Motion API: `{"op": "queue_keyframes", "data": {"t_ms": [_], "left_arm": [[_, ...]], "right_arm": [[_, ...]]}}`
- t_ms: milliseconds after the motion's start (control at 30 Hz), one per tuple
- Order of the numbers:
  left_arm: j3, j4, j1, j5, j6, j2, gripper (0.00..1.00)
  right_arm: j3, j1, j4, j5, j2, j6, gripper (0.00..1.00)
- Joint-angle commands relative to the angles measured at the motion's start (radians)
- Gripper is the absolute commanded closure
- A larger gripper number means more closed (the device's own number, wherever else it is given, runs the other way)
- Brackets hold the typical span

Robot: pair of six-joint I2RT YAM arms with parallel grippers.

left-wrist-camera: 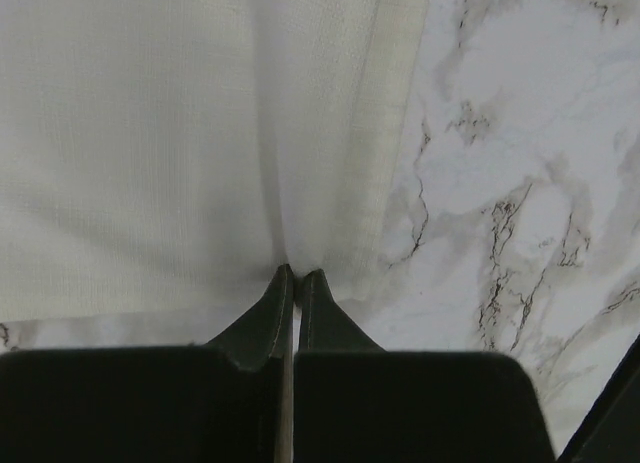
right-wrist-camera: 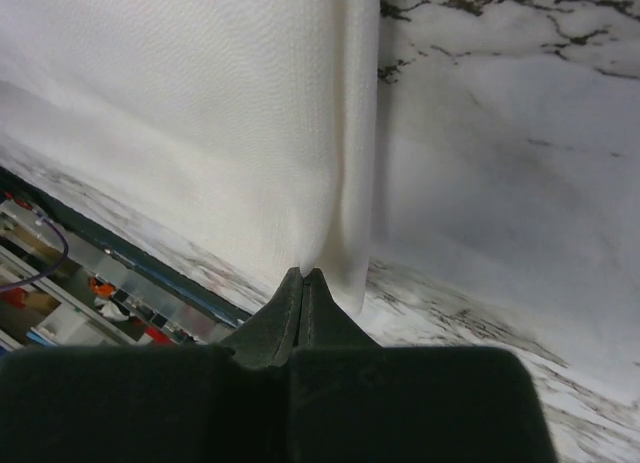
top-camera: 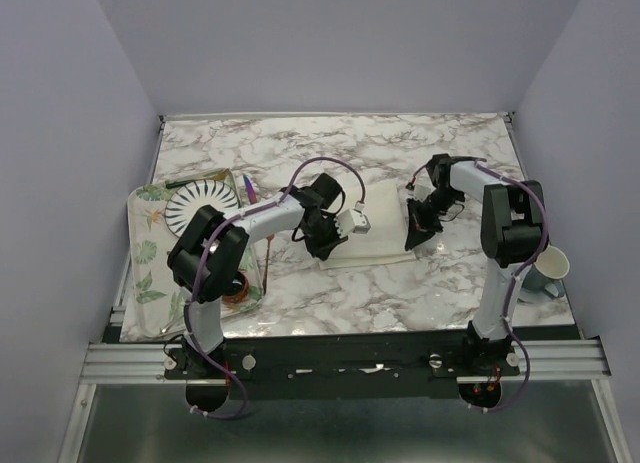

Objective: Fold the napkin into a case and place the utensils inside
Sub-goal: Fold the rectangle-folded napkin at the center of the board.

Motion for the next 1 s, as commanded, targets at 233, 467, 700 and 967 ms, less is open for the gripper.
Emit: {"op": "queue_keyframes", "data": {"t_ms": [233,467,700,967], "left_arm": [[0.011,0.000,0.012,-0.013,-0.013,0.060,1.00],[0.086,-0.078,0.018,0.013,-0.012,-0.064,1.00],[0.083,-0.090,-0.016,0.039,-0.041,-0.070,1.00],[-0.009,-0.005,-0.024,0.010,-0.058,0.002,1.00]], "right_arm": [[0.080,-0.004,-0.027,0.072,0.055,-0.003,0.99],[0.068,-0.006,-0.082,0.060,-0.103,-0.038,0.99],[-0.015,-0.006,-0.064,0.135,-0.117,-0.053,0.99],[-0.022,-0.006,0.003,0.166,-0.002,-0.033,0.99]]}}
